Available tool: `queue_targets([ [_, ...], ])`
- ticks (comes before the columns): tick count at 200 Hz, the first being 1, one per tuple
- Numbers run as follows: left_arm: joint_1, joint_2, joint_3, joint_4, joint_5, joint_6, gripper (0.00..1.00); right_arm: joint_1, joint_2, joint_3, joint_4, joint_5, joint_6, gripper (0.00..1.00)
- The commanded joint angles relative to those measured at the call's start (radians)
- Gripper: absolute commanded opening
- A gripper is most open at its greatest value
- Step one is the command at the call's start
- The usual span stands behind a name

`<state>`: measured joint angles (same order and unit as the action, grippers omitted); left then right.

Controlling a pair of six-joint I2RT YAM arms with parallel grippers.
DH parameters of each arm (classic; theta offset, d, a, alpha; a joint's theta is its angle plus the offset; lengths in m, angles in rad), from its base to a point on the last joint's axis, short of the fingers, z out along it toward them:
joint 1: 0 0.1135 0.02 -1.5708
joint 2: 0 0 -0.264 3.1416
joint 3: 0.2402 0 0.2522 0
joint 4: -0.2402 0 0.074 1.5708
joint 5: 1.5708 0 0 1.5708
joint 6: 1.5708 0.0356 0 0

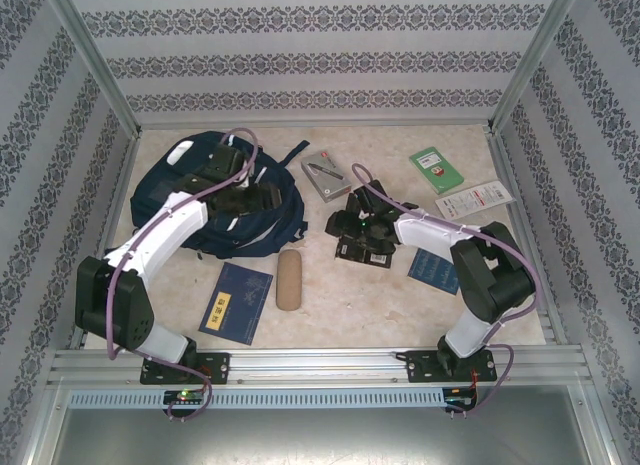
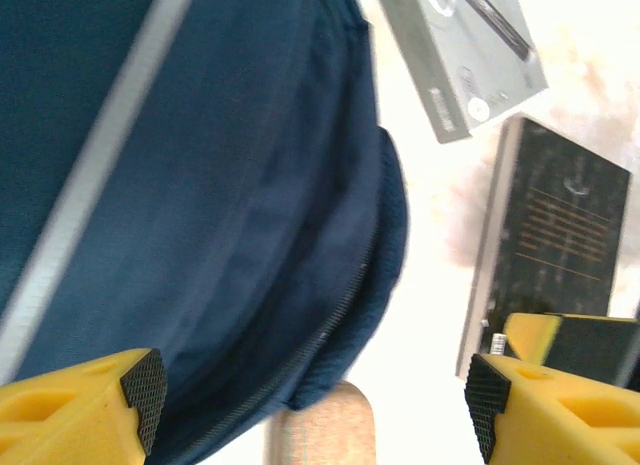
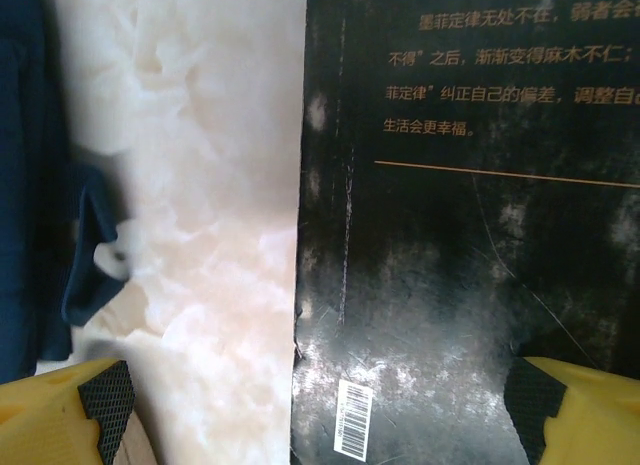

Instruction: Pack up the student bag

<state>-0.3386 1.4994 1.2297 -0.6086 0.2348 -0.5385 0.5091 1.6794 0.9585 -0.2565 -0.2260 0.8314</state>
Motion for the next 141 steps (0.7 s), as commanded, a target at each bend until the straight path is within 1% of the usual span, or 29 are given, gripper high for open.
queue_targets([
  [1, -0.077, 0.026, 0.004, 0.065, -0.013, -0.061, 0.81, 0.013, -0.026, -0.049, -0.093, -0.002, 0.049, 0.98],
  [19, -0.134, 0.062, 0.020, 0.094, -0.026, -0.085, 0.80, 0.011, -0.090, -0.030, -0.121, 0.050, -0.002, 0.98],
  [42, -0.193, 0.127, 0.053, 0.126, -0.027, -0.111, 0.79, -0.001, -0.178, -0.003, -0.187, 0.148, -0.066, 0.98],
  [56, -0.227, 0.172, 0.087, 0.137, -0.037, -0.120, 0.78, -0.029, -0.243, -0.019, -0.203, 0.191, -0.095, 0.98],
  [73, -0.263, 0.225, 0.119, 0.156, -0.053, -0.143, 0.77, -0.084, -0.303, -0.061, -0.184, 0.195, -0.117, 0.98],
  [81, -0.278, 0.248, 0.127, 0.177, -0.049, -0.165, 0.75, -0.120, -0.325, -0.083, -0.167, 0.180, -0.122, 0.98],
  [100, -0.313, 0.316, 0.146, 0.222, -0.029, -0.202, 0.71, -0.223, -0.362, -0.145, -0.106, 0.070, -0.120, 0.98],
  [111, -0.331, 0.358, 0.168, 0.227, -0.025, -0.214, 0.68, -0.262, -0.366, -0.163, -0.080, 0.021, -0.123, 0.98],
  [121, -0.343, 0.398, 0.187, 0.232, -0.020, -0.223, 0.64, -0.279, -0.356, -0.164, -0.073, -0.008, -0.147, 0.98],
  [132, -0.351, 0.439, 0.206, 0.237, -0.012, -0.239, 0.63, -0.288, -0.329, -0.148, -0.094, -0.012, -0.178, 0.98],
  [141, -0.355, 0.476, 0.224, 0.245, 0.001, -0.249, 0.59, -0.294, -0.304, -0.138, -0.102, -0.024, -0.199, 0.98],
])
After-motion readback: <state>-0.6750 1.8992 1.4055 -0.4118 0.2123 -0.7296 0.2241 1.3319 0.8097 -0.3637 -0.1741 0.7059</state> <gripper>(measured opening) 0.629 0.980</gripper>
